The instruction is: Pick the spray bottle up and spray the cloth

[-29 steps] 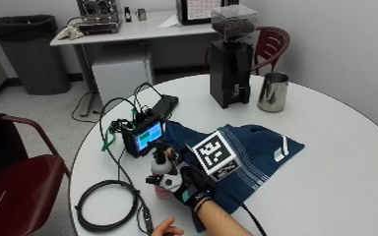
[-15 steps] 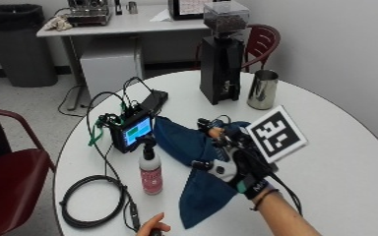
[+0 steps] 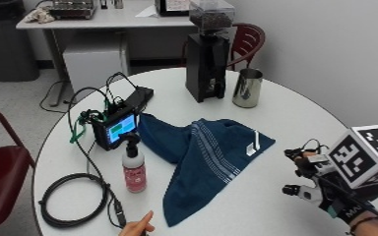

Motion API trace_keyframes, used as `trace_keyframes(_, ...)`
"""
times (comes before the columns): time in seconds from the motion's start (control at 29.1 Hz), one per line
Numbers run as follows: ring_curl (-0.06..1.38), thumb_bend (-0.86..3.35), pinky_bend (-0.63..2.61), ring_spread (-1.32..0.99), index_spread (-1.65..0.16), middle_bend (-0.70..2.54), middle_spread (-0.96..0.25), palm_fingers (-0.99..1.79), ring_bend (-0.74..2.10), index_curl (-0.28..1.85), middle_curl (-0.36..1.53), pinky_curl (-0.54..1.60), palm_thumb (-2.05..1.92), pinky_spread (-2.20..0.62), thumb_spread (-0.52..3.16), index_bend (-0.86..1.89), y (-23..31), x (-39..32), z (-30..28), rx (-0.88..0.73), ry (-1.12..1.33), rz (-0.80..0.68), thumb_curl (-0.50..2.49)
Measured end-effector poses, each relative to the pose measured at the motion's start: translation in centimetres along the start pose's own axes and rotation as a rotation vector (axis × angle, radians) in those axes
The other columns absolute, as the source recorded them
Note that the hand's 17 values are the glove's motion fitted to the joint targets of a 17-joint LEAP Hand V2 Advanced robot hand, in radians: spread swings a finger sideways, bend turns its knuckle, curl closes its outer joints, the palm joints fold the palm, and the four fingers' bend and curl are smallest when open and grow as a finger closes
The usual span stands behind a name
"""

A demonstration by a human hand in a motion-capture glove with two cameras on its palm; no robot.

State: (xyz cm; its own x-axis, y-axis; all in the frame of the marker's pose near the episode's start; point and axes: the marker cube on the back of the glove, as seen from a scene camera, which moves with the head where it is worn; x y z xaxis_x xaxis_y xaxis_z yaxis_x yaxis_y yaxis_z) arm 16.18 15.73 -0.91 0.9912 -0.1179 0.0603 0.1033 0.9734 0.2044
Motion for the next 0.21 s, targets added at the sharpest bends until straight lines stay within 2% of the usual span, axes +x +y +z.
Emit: trace_keyframes(0.21, 0.33, -0.02, 0.44, 0.0, -0.37, 0.2, -0.05, 0.6, 0.29, 0.23, 0.39, 0.36, 0.8, 0.17, 1.07, 0.15, 0.8, 1.8, 0.1, 0.002, -0.021, 0.082, 0.41)
